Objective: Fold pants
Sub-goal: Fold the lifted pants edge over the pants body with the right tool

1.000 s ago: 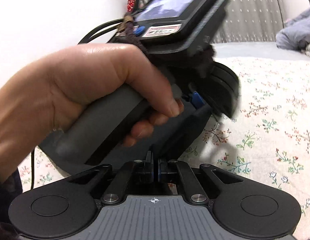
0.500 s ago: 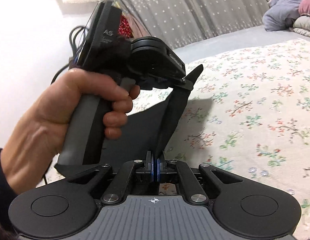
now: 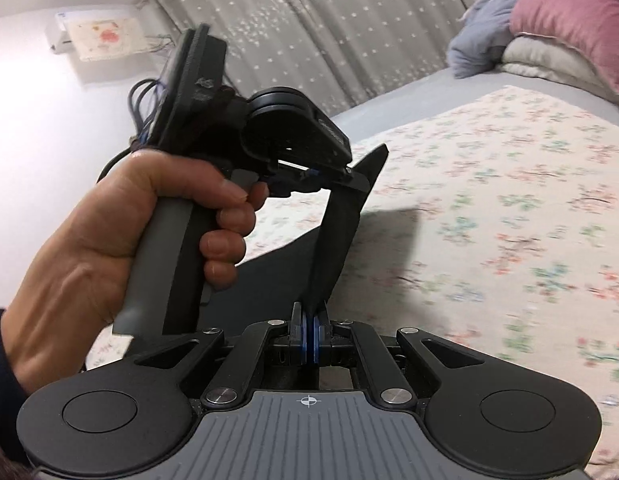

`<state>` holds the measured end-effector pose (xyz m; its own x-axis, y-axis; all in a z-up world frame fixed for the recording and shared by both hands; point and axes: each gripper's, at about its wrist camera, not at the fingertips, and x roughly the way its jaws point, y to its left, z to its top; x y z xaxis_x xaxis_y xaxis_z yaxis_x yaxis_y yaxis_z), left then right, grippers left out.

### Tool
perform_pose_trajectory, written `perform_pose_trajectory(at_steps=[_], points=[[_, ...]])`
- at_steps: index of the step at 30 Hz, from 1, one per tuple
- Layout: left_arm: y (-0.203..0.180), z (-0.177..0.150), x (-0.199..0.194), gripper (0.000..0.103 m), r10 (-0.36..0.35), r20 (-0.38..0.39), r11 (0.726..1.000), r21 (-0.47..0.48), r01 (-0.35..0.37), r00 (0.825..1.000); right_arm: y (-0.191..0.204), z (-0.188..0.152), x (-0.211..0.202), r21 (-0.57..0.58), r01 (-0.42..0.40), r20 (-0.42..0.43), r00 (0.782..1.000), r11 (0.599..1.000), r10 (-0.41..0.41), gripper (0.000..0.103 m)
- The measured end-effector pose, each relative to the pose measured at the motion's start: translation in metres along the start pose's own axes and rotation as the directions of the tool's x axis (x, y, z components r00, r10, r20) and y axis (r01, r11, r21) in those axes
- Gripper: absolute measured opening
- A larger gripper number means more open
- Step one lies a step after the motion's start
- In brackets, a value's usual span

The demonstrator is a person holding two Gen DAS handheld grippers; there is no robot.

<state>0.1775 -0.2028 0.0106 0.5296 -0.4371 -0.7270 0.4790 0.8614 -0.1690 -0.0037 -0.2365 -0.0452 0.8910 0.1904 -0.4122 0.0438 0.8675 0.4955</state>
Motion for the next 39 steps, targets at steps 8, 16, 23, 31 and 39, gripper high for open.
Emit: perform_pose_trajectory(at_steps=[8,16,23,31,39], points=[[-0.023,0.002,0.042,0.000,0.087,-0.105,0.994,0.079,-0.079,0.991,0.006,-0.012,-0.010,-0.081,0.034,-0.036,0.999,0.996,-0.037,0.003],[-0.026,0.010,0.030,0.000,0.077,-0.096,0.989,0.136,-0.064,0.992,0.013,-0.010,-0.017,-0.107,0.016,-0.031,0.999,0.994,-0.020,0.003],[0.025,0.020,-0.013,0.000,-0.041,-0.059,0.997,0.069,0.045,0.997,0.038,-0.012,-0.012,-0.173,-0.018,-0.023,1.000,0.985,0.015,0.003],[0.109,0.011,-0.053,0.000,-0.060,0.024,0.998,-0.026,0.061,0.998,0.101,-0.018,0.020,-0.280,-0.074,-0.043,0.997,0.957,0.065,0.003],[0.208,-0.006,-0.085,0.000,-0.040,0.091,0.984,-0.172,0.055,0.995,0.168,-0.027,0.069,-0.335,-0.174,-0.098,0.984,0.926,0.149,0.003]])
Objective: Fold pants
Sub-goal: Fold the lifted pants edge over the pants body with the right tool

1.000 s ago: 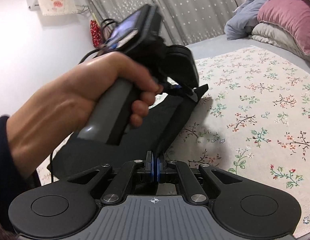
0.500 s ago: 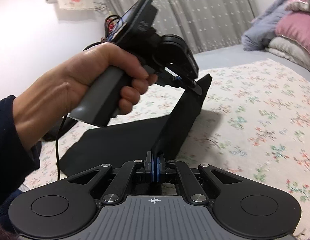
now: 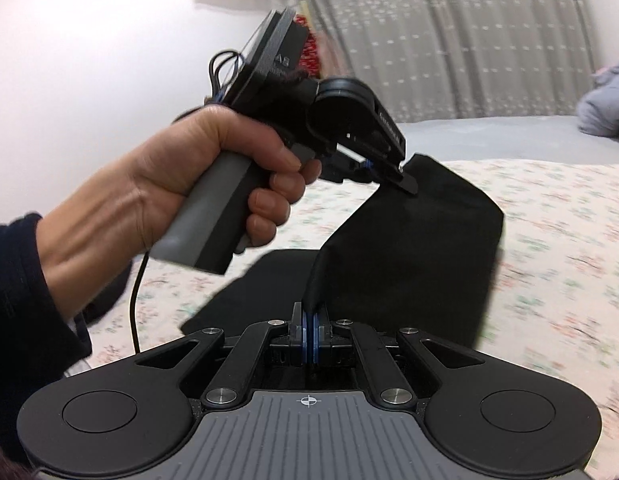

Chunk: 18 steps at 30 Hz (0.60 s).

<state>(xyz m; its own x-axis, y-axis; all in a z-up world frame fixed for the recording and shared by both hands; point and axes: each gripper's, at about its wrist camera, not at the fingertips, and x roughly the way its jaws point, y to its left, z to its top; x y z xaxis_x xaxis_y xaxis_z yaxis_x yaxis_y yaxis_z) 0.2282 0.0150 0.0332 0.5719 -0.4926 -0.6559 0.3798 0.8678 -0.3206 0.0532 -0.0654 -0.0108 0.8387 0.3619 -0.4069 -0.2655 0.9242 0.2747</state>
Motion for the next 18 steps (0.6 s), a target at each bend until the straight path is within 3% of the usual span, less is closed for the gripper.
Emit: perform_pose_trajectory(at_steps=[9,18], points=[[0.088,-0.013,-0.009,0.000,-0.017,0.021,0.984,-0.175,0.020,1.000,0.035,0.000,0.057,-0.011,-0.086,-0.062,0.994,0.996,0.085,0.003],[0.130,-0.021,-0.019,0.000,0.016,0.021,0.981,-0.194,-0.012,1.000,0.058,-0.009,0.099,-0.010,-0.119,-0.134,0.984,0.993,0.117,0.003]])
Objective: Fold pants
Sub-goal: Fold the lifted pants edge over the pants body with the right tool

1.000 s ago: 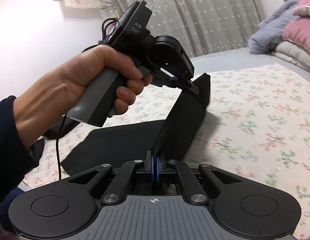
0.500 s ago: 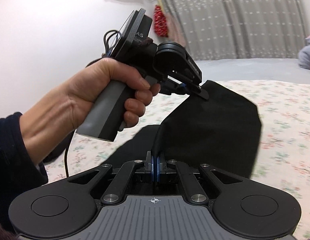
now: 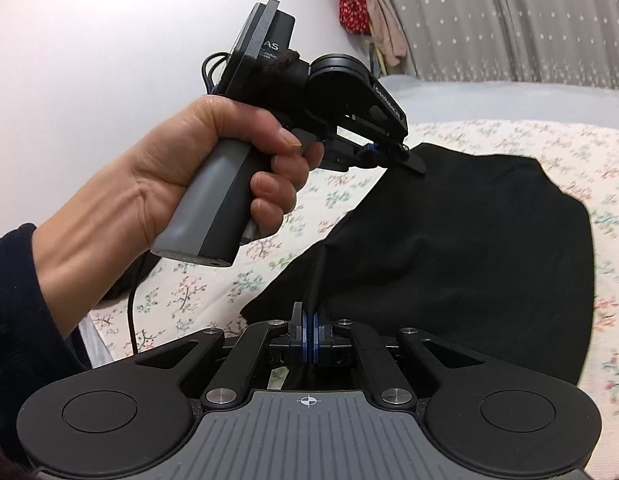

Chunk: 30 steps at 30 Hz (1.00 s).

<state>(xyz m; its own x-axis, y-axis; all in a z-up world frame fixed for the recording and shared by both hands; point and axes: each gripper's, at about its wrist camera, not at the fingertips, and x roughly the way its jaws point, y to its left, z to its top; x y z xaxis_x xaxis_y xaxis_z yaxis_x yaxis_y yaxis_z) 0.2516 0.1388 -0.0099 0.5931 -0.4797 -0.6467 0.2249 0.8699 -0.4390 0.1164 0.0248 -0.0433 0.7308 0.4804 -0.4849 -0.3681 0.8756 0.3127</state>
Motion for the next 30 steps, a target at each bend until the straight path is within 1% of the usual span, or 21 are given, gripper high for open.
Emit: perform_pose_trajectory(at_steps=[1,4,8,12,14,17,20,25,27,30], points=[[0.006,0.000,-0.001,0.000,0.007,0.001,1.000,0.002,-0.007,1.000,0.003,0.002,0.005,0.007,-0.004,-0.005,1.000,1.000,0.004,0.004],[0.024,0.000,-0.005,0.000,0.025,0.005,1.000,0.004,-0.025,1.000,0.013,0.005,0.003,-0.004,-0.006,-0.010,1.000,1.000,0.006,0.004],[0.042,-0.001,-0.003,0.000,0.027,-0.007,1.000,0.001,-0.027,1.000,0.019,0.009,0.010,-0.019,0.013,-0.037,0.999,1.000,-0.013,0.004],[0.054,-0.003,0.000,0.000,0.013,-0.008,0.999,-0.031,-0.014,1.000,0.021,0.010,0.014,-0.024,0.035,-0.046,0.998,0.999,-0.036,0.004],[0.058,-0.003,-0.002,0.000,0.011,-0.006,0.999,-0.050,-0.011,1.000,0.025,0.012,0.015,-0.031,0.043,-0.043,0.998,0.999,-0.044,0.004],[0.060,-0.002,-0.006,0.000,0.022,0.003,0.999,-0.035,-0.022,1.000,0.027,0.014,0.016,-0.034,0.047,-0.044,0.998,0.998,-0.049,0.004],[0.062,-0.005,-0.002,0.000,0.054,-0.005,0.998,-0.018,-0.054,0.999,0.028,0.014,0.020,-0.016,0.049,-0.059,0.997,0.999,-0.049,0.004],[0.072,-0.009,-0.001,0.000,0.053,-0.005,0.998,-0.042,-0.053,0.999,0.024,0.007,0.036,0.021,0.047,-0.086,0.995,0.999,-0.045,0.004],[0.070,-0.008,-0.003,0.000,0.057,0.003,0.998,-0.029,-0.057,0.998,0.021,0.006,0.037,0.033,0.040,-0.083,0.996,0.999,-0.037,0.004],[0.070,-0.012,-0.002,0.000,0.075,-0.005,0.997,-0.023,-0.075,0.997,0.017,0.006,0.038,0.032,0.012,-0.078,0.997,0.999,-0.009,0.010]])
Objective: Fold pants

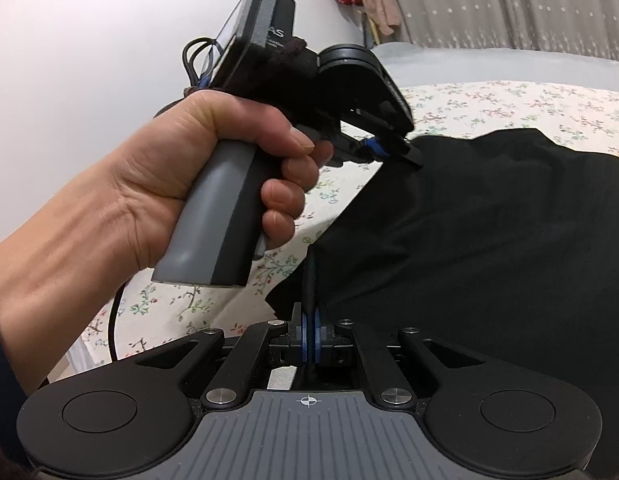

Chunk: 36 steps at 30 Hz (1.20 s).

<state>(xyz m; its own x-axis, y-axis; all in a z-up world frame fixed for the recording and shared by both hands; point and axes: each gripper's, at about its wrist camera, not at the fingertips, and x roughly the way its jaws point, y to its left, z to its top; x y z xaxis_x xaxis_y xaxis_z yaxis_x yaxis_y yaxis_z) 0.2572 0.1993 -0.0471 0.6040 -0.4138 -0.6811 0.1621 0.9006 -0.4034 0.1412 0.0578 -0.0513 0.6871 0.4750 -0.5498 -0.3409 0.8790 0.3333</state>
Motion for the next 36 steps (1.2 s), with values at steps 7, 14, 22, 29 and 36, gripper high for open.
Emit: perform_pose_trajectory(at_steps=[7,14,22,29,36], points=[[0.002,-0.008,-0.006,0.015,0.012,-0.027,1.000,-0.003,-0.012,1.000,-0.016,0.000,0.006,0.066,-0.139,-0.038,0.989,0.988,0.142,0.060],[0.008,-0.020,-0.037,0.015,0.037,0.008,0.997,-0.062,-0.037,0.999,-0.008,0.002,-0.035,-0.042,-0.207,-0.071,0.976,0.977,0.204,0.074],[0.003,-0.049,-0.069,0.015,0.027,-0.002,0.997,-0.067,-0.027,1.000,-0.087,0.031,-0.117,-0.053,-0.125,-0.095,0.988,0.991,0.119,0.078],[-0.001,-0.083,-0.086,0.022,0.035,-0.074,0.998,-0.048,-0.039,0.997,-0.140,0.020,-0.117,0.023,-0.089,-0.072,0.993,0.996,0.091,0.078],[-0.017,-0.100,-0.076,0.000,0.085,-0.088,0.996,0.037,-0.082,0.992,-0.122,0.023,-0.099,0.012,-0.104,-0.059,0.993,0.994,0.105,0.078]])
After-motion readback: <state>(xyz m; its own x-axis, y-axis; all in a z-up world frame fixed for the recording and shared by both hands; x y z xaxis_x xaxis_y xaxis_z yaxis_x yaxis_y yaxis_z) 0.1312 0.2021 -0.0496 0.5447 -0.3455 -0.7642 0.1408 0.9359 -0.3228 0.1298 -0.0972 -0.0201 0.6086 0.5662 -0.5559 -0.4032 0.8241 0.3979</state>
